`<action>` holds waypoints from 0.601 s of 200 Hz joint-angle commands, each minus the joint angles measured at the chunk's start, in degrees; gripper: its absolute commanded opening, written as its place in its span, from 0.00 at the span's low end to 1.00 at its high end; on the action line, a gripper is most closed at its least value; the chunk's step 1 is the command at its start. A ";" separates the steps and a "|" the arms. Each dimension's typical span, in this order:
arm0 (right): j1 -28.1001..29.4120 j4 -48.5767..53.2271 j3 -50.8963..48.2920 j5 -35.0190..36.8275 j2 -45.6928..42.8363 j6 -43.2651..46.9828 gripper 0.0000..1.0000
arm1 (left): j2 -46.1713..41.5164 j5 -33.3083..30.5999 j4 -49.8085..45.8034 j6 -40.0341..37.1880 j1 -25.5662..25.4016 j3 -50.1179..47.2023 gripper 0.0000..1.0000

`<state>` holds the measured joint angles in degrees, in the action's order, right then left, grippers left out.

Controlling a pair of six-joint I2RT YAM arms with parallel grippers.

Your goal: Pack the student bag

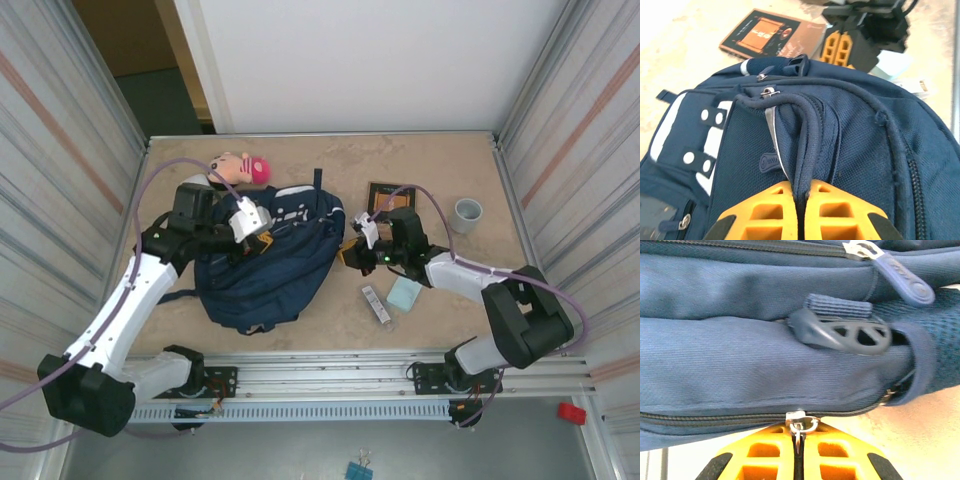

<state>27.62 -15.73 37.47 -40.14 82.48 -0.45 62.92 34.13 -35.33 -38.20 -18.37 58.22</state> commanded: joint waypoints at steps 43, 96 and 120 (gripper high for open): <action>1.92 18.71 8.82 -2.50 -4.21 2.44 0.00 | -1.15 -21.70 11.71 13.08 -6.43 -3.14 0.00; 9.46 26.90 12.96 -0.82 -5.54 -0.40 0.01 | 1.12 -34.87 16.47 23.13 -12.18 -4.32 0.00; 11.81 29.52 15.07 0.11 -6.22 -2.42 0.04 | 3.53 -40.86 18.01 27.68 -14.21 -4.28 0.00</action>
<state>36.84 9.43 48.99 -38.61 79.26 -0.05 64.38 5.93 -23.07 -18.92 -31.62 54.30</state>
